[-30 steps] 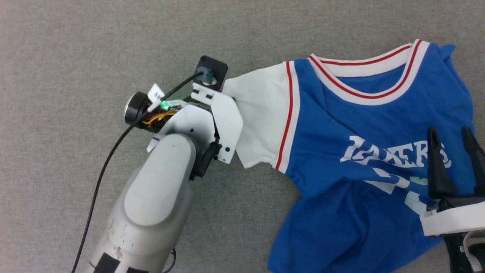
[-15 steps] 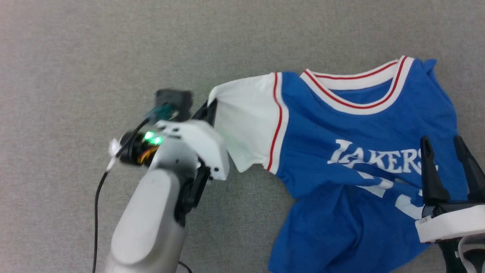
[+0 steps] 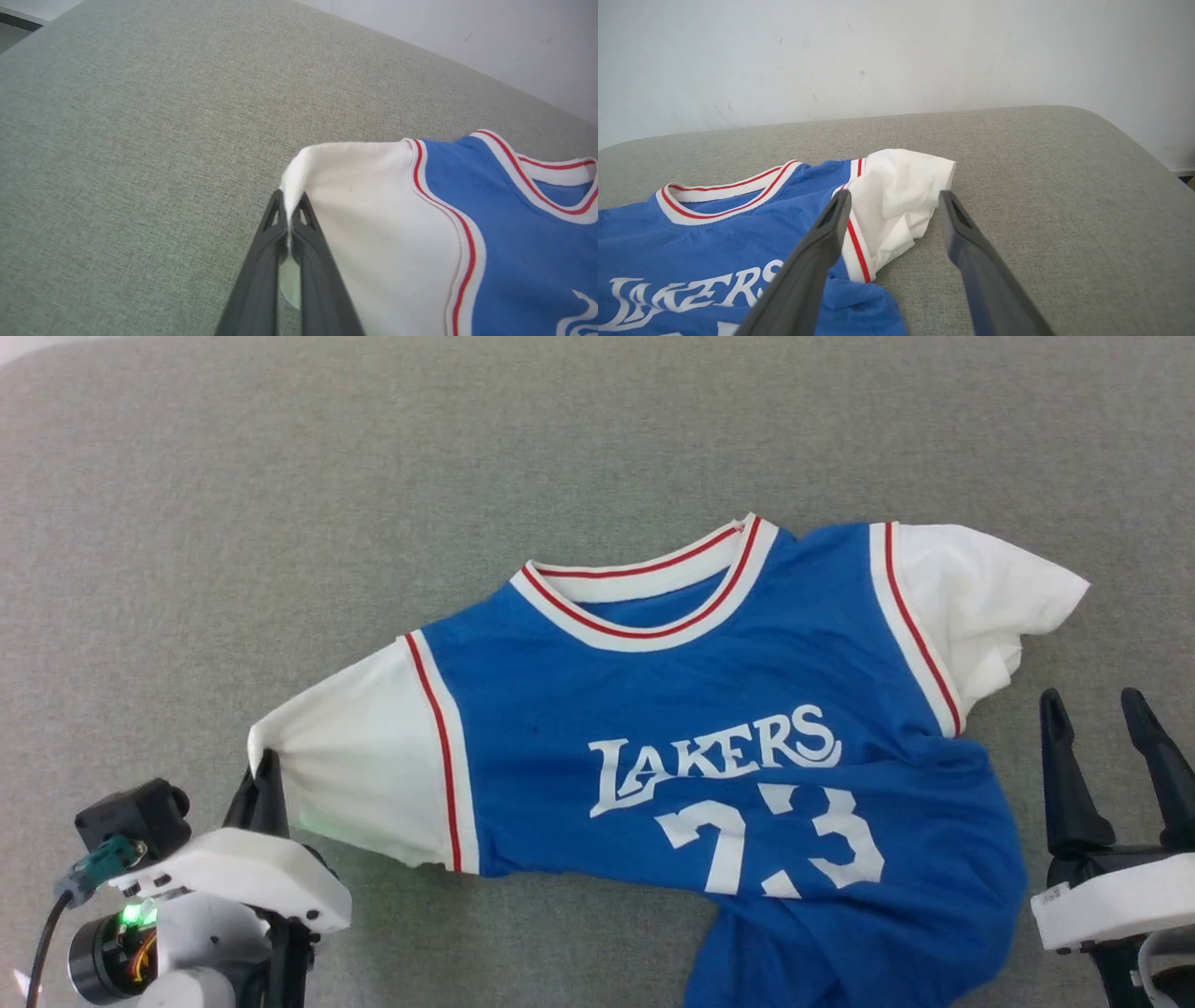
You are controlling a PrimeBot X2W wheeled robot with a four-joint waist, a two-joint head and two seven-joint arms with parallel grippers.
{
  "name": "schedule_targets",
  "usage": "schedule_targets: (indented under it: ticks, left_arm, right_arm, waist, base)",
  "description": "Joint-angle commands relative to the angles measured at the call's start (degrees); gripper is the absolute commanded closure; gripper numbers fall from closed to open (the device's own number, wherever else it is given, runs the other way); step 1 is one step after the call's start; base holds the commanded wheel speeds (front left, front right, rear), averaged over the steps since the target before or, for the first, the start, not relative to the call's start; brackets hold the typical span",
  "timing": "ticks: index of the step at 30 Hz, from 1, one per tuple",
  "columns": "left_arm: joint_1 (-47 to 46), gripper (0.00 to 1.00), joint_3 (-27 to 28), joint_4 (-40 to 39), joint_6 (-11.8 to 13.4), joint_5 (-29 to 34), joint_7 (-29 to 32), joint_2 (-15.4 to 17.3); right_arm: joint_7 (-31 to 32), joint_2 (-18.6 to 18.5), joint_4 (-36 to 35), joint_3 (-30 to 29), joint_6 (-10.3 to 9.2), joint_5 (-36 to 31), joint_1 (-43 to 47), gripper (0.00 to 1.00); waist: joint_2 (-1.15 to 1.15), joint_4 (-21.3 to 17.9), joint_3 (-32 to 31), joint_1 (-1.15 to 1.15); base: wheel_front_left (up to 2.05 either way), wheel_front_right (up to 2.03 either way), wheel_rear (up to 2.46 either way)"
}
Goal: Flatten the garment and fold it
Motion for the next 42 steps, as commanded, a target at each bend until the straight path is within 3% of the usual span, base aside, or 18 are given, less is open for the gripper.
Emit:
schedule_targets:
  ticks: [1,8,16,20,23,28,37,38,39,40,42]
  left_arm:
    - [0.3,1.0,0.27,-1.12,0.35,-0.22,-0.29,0.1]
    - [-1.14,1.0,-1.33,-4.34,0.44,0.08,-1.18,-0.99]
    - [-4.93,1.0,-4.12,-9.45,0.68,2.25,-1.07,-1.21]
    - [-6.62,1.0,-6.07,-11.29,0.85,3.4,-0.34,-1.56]
    - [-7.34,1.0,-7.14,-11.83,0.95,3.76,-0.26,-1.98]
    - [-8.08,1.0,-8.33,-11.67,0.96,3.73,-0.57,-2.62]
    - [-8.99,1.0,-9.74,-10.54,0.85,3.18,-1.48,-3.44]
    - [-9.05,1.0,-9.83,-10.38,0.85,3.17,-1.5,-3.46]
    - [-9.12,1.0,-9.92,-10.19,0.82,3.15,-1.49,-3.46]
    - [-9.2,1.0,-9.99,-9.98,0.8,3.14,-1.48,-3.45]
    - [-9.35,1.0,-10.05,-9.55,0.8,3.04,-1.5,-3.47]
  right_arm:
    - [0.5,0.15,-0.48,-0.04,-0.11,-0.31,0.35,0.0]
    - [6.35,-1.29,-3.02,0.22,-0.11,-1.02,-5.21,0.0]
    - [20.77,-15.36,0.04,0.88,-0.11,4.65,-19.29,0.0]
    - [28.23,-23.14,3.86,5.2,-0.11,7.26,-23.79,0.0]
    - [32.99,-26.09,6.58,8.15,-0.11,10.43,-26.09,0.0]
    - [34.74,-30.72,10.12,12.31,-0.11,12.56,-28.43,0.0]
    - [35.17,-33.31,16.74,16.93,-0.11,16.2,-28.94,0.0]
    - [36.06,-33.28,17.28,17.31,-0.11,16.89,-28.8,0.11]
    - [37.06,-33.36,17.77,17.73,-0.11,17.46,-28.65,0.64]
    - [37.93,-33.31,18.24,17.9,-0.11,18.09,-28.51,1.0]
    - [39.69,-32.67,19.45,17.38,-0.11,19.18,-28.15,1.0]
  waist:
    - [0.0,0.63,0.29,0.01]
    - [0.0,0.04,1.8,0.01]
    - [0.0,-0.49,6.63,0.01]
    - [0.0,0.45,9.34,0.01]
    - [0.0,1.13,10.96,0.01]
    - [0.0,2.57,13.03,0.01]
    - [0.0,4.32,15.07,0.01]
    - [0.0,4.29,15.1,0.01]
    - [0.0,4.26,15.07,0.01]
    - [0.0,4.2,14.96,0.01]
    - [0.0,4.04,14.49,0.01]
  base:
    - [0.0,0.0,0.0]
    - [0.0,0.0,0.0]
    - [0.0,0.0,0.0]
    - [0.0,0.0,0.0]
    - [0.0,0.0,0.0]
    - [0.0,0.0,0.0]
    - [0.0,0.0,0.0]
    - [0.0,0.0,0.0]
    - [0.0,0.0,0.0]
    - [0.0,0.0,0.0]
    - [0.0,0.0,0.0]
